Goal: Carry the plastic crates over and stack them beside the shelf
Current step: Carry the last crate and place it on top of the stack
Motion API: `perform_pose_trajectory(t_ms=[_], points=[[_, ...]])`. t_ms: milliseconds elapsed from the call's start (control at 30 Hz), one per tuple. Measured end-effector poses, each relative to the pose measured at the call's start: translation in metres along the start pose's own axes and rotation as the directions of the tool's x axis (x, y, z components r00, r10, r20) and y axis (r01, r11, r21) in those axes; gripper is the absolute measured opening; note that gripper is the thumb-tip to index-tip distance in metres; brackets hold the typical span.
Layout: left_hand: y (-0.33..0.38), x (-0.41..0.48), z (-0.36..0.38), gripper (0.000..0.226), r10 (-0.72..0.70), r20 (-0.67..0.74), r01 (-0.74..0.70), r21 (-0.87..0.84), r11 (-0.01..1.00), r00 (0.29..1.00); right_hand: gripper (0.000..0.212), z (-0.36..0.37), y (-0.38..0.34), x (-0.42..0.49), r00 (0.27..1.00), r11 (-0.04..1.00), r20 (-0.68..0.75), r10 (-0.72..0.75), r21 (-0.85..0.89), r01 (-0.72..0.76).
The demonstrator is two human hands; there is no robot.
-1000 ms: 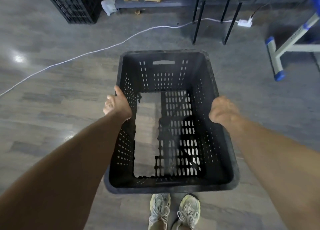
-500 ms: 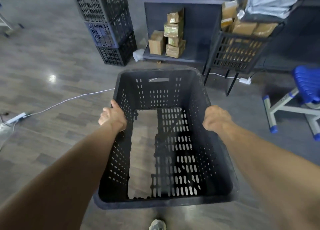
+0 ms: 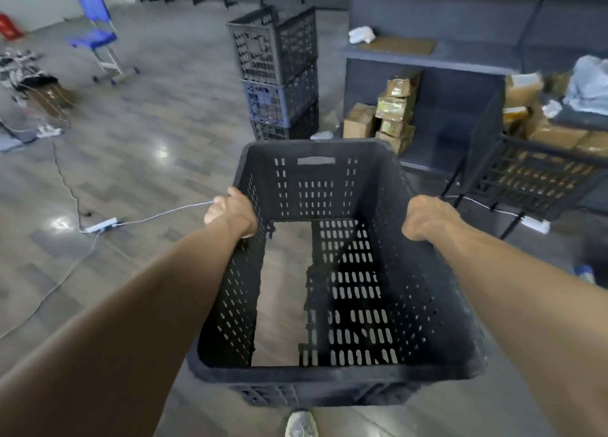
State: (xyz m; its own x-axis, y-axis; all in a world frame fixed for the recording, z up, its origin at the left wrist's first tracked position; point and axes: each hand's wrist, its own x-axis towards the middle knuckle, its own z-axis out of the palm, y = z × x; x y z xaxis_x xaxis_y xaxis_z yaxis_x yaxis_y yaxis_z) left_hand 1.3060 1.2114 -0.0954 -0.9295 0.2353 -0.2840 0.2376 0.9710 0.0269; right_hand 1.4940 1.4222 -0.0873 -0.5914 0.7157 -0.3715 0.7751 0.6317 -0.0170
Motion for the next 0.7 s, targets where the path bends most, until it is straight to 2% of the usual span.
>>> perform_pose_trajectory(t_ms=[100, 233, 467, 700], points=[[-0.003, 0.046, -0.019, 0.063, -0.018, 0.005, 0.018, -0.004, 1.0, 1.0, 0.027, -0.022, -0.032, 0.035, 1.0, 1.0, -0.009, 0.001, -0.003, -0.001], [-0.004, 0.105, -0.047, 0.069, -0.008, -0.006, 0.008, 0.015, 1.0, 1.0, 0.012, -0.049, -0.071, 0.079, 1.0, 0.999, -0.005, -0.031, -0.025, 0.03], [0.002, 0.199, -0.1, 0.06, -0.028, -0.082, 0.026, -0.032, 0.999, 0.996, 0.008, -0.105, -0.13, 0.156, 0.997, 0.996, -0.023, -0.069, -0.05, 0.068], [0.014, 0.287, -0.154, 0.057, -0.087, -0.142, 0.073, -0.102, 0.992, 0.986, 0.017, -0.177, -0.184, 0.242, 0.988, 0.981, -0.03, -0.149, -0.128, 0.144]])
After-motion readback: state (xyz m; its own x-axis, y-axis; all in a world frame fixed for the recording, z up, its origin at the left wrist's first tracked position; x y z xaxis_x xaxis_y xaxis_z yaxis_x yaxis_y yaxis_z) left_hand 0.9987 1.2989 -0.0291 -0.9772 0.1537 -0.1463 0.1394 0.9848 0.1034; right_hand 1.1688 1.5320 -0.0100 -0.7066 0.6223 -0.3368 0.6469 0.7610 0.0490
